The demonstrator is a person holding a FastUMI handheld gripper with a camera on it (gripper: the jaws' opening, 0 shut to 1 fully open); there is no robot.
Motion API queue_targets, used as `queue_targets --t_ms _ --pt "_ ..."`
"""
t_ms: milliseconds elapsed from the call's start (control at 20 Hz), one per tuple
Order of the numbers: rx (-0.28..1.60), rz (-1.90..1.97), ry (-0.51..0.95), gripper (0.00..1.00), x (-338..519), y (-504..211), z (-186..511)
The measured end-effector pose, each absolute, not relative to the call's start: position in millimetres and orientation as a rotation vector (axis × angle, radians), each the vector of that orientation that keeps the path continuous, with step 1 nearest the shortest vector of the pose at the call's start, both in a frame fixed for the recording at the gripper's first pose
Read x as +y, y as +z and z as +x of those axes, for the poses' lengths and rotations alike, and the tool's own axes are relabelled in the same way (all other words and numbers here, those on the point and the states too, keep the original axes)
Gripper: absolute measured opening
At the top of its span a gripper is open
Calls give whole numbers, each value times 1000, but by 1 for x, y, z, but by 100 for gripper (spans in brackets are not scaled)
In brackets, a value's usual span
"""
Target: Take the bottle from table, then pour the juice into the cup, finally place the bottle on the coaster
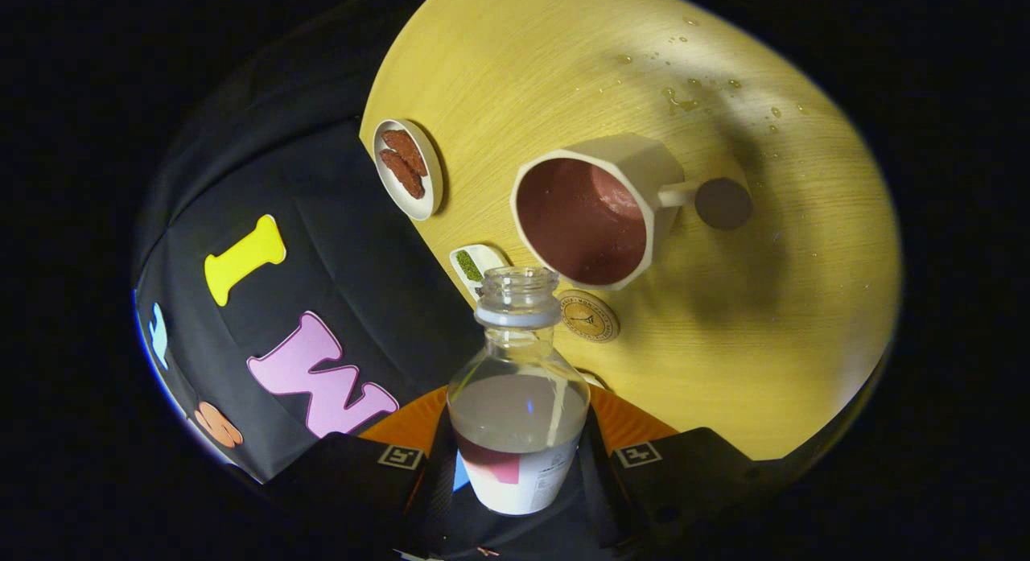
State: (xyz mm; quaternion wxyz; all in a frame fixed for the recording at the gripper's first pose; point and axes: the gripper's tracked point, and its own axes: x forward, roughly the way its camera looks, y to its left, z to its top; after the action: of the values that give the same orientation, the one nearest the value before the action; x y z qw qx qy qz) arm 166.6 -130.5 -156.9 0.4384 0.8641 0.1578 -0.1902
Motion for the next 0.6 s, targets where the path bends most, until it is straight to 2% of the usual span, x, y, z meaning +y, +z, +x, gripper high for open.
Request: queue_targets --t_ms 450,600 --pt "164 1684 -415 71 -114 -119 152" --pt "117 1503 -344 70 -99 -99 145"
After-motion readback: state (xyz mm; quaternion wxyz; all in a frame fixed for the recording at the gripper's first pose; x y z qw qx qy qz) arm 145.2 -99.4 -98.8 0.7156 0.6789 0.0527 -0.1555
